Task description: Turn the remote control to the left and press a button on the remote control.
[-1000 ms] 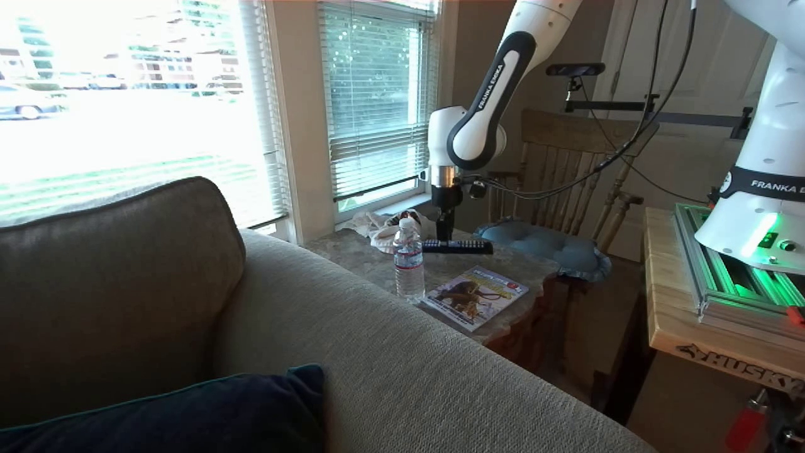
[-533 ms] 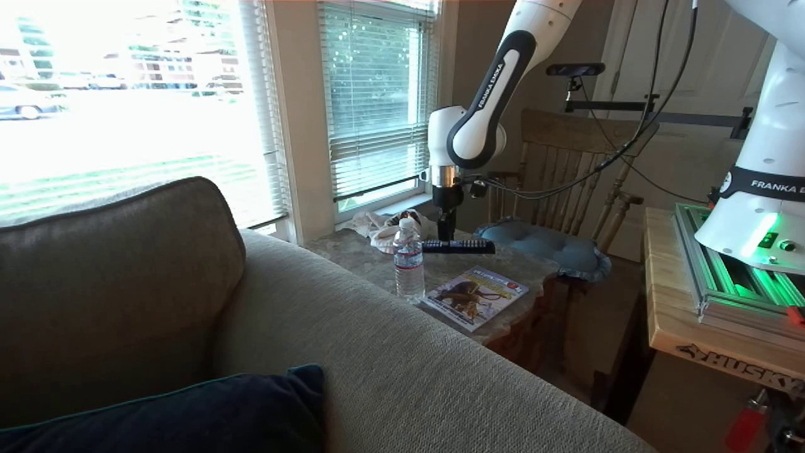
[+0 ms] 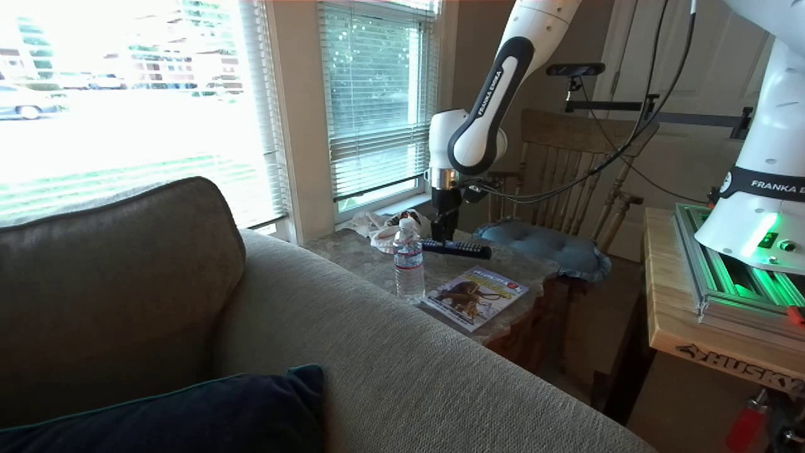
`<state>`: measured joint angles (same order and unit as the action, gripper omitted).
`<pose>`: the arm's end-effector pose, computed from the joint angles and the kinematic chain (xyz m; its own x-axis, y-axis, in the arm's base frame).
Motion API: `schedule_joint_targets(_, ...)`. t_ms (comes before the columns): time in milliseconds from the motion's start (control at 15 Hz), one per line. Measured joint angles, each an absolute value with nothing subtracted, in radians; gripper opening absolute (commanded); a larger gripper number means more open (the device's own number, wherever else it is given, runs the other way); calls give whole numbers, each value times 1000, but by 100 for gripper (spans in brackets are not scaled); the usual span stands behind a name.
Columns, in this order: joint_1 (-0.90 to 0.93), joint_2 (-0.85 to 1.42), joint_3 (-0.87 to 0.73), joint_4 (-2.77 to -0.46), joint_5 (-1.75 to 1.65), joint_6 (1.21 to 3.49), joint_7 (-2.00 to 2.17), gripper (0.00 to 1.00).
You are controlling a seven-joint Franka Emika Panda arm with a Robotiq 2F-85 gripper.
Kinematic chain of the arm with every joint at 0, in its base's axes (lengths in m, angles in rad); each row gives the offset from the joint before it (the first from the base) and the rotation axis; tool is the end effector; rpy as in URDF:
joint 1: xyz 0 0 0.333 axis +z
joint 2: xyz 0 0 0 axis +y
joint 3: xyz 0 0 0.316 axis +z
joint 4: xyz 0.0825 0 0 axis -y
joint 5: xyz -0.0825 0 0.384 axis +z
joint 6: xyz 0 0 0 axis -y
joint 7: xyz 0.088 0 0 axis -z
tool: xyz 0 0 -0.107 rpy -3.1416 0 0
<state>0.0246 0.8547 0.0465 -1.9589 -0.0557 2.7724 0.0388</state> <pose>0.5764 0.0448 0.0313 0.9968 0.0696 -0.0399 0.0690 -0.9975 -0.0155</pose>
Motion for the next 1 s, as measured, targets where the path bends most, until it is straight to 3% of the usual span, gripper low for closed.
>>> schedule_joint_targets(800, 123, 937, -22, -1917, 71, 2838, 345, 30)
schedule_joint_targets(867, 126, 942, -25, -1913, 76, 2839, 354, 80)
schedule_joint_targets(1000, 136, 952, -35, -1904, 79, 2840, 375, 89)
